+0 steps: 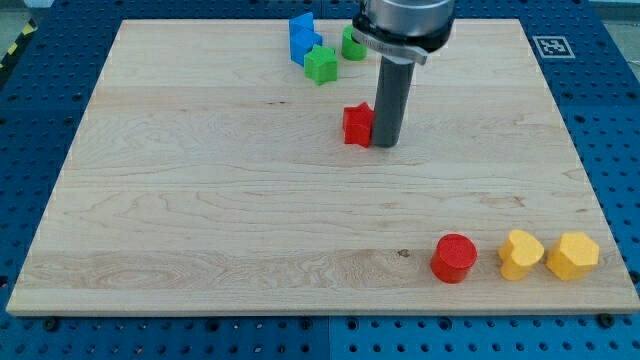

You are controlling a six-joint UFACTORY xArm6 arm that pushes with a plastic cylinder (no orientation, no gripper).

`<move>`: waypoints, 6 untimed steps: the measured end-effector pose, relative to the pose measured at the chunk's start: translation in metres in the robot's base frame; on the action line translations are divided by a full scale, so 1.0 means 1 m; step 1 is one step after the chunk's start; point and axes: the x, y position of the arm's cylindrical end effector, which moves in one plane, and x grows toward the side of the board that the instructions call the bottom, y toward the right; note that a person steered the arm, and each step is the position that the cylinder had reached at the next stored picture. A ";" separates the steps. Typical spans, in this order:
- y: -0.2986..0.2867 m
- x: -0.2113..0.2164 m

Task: Push red star to the group of blocks

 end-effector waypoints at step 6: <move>-0.038 -0.036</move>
